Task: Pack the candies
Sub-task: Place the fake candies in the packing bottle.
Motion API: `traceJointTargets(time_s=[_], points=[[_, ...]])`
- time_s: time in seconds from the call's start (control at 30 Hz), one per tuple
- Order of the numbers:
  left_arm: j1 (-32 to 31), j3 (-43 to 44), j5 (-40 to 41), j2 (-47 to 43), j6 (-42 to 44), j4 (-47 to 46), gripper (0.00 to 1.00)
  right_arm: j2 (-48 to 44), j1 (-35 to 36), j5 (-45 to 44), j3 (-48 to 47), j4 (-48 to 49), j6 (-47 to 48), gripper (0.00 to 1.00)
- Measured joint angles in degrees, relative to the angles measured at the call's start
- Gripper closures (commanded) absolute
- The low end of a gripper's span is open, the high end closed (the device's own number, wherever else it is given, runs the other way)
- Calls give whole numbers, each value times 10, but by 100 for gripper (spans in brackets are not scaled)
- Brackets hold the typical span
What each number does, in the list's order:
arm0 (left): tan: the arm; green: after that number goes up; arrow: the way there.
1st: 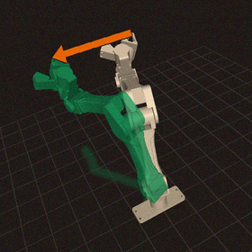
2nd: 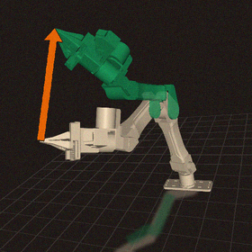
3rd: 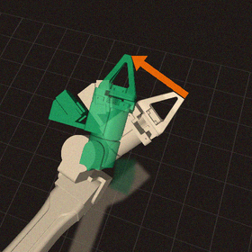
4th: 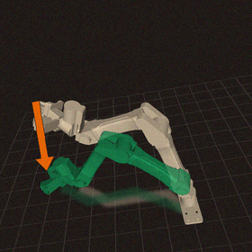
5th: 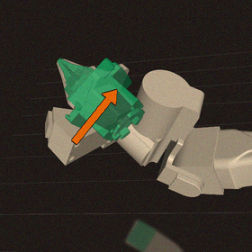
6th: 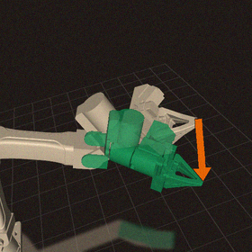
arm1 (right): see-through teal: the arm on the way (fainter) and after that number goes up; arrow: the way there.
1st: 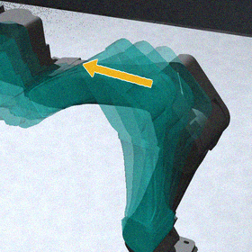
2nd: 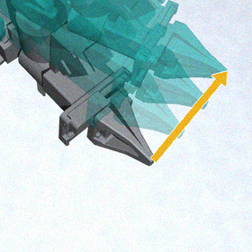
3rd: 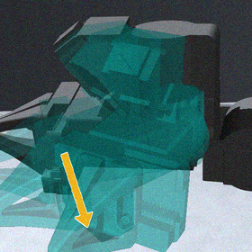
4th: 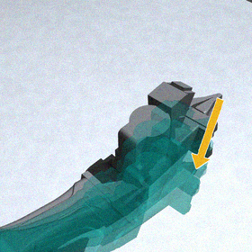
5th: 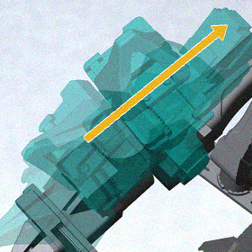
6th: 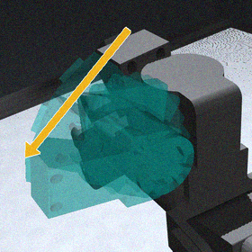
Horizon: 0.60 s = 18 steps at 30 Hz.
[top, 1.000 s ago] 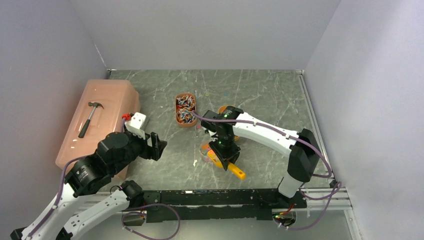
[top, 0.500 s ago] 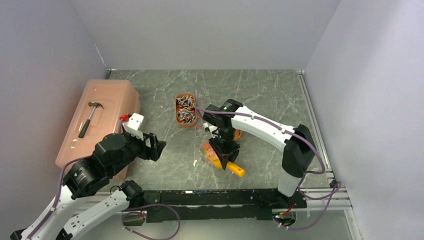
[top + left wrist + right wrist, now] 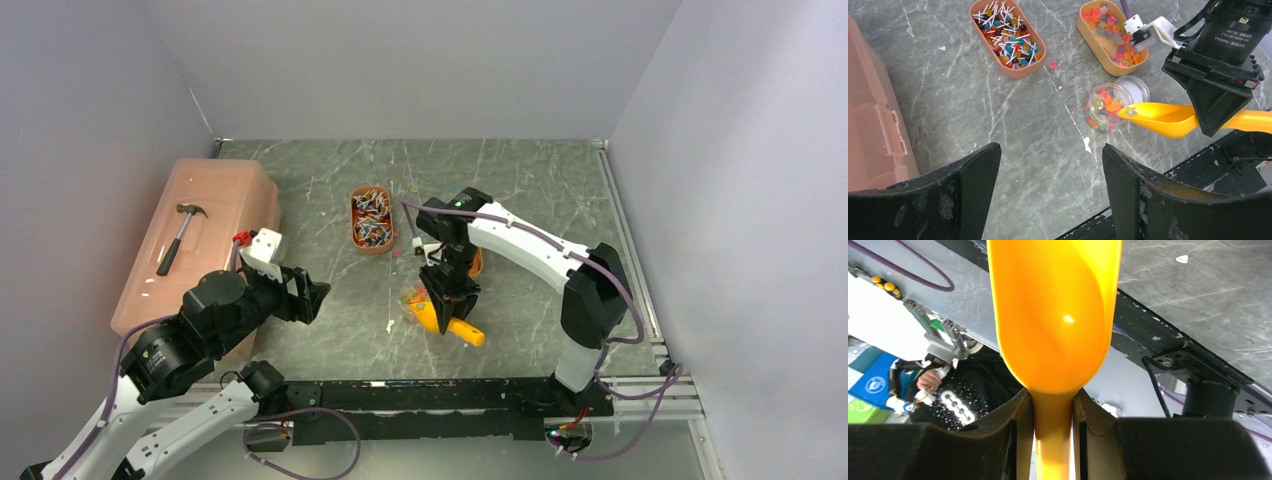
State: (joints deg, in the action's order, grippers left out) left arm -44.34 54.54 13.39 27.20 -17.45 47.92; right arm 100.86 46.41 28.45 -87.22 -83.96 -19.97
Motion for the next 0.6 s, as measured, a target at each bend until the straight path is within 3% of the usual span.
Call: traceJointTargets(time_s=[0.6], points=[[0, 0, 0, 0, 0, 0, 20, 0, -76, 129, 64, 51, -8, 100]])
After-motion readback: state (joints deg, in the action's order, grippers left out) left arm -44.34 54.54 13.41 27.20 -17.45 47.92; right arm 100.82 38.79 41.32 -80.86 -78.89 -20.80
